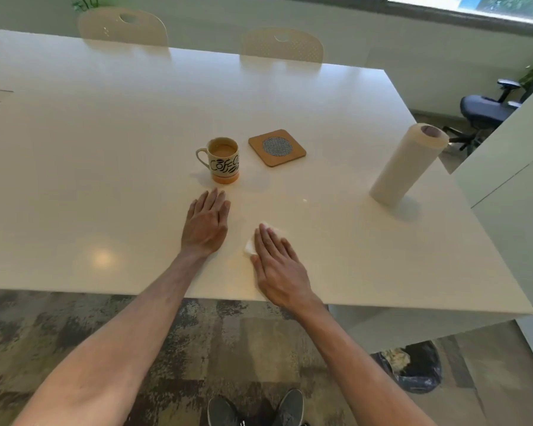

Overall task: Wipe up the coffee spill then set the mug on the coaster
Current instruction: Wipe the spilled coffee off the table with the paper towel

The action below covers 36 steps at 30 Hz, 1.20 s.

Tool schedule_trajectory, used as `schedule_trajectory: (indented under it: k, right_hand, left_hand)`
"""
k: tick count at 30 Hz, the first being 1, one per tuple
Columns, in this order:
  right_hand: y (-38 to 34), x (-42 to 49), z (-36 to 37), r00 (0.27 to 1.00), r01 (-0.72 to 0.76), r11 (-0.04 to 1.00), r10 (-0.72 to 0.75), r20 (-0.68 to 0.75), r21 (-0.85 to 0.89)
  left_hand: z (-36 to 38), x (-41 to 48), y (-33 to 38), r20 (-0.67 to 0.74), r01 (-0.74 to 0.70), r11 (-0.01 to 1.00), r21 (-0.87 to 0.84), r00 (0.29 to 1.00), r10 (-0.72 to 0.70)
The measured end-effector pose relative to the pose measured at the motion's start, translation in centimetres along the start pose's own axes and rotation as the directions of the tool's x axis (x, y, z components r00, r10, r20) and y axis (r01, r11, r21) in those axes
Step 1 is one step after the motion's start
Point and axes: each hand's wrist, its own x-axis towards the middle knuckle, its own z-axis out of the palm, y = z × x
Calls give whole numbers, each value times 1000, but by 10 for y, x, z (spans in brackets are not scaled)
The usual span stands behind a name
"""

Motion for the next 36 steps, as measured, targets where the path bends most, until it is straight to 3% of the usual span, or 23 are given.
schedule_trajectory:
  k: [9, 13, 17, 23, 26, 30, 36]
  right_hand:
    - [79, -37, -25, 960, -276, 961, 275, -57, -20]
    - [75, -34, -24, 940, -333, 942, 334, -63, 31]
    - [48, -29, -17, 960, -272, 962, 273, -54, 35]
    - [-41, -1, 15, 1000, 9, 998, -9, 11, 65]
    - [-50, -4, 17, 998, 62, 998, -62, 3, 21]
    - [-20, -33, 11, 999, 40, 999, -40, -31, -23]
    - [49, -72, -9, 989, -145, 987, 144, -25, -71]
  left_hand:
    - [0, -1, -1, 5, 6, 1000, 10, 1000, -7]
    - [1, -1, 0, -3, 5, 1000, 10, 1000, -5]
    - [3, 0, 1, -13, -1, 1000, 19, 1000, 2]
    - [2, 0, 1, -7, 6, 1000, 17, 1000, -6]
    - [1, -1, 0, 6, 7, 1000, 18, 1000, -7]
    - [2, 0, -1, 0, 4, 1000, 1, 1000, -4]
    - [4, 0, -3, -1, 3, 1000, 2, 1000, -3]
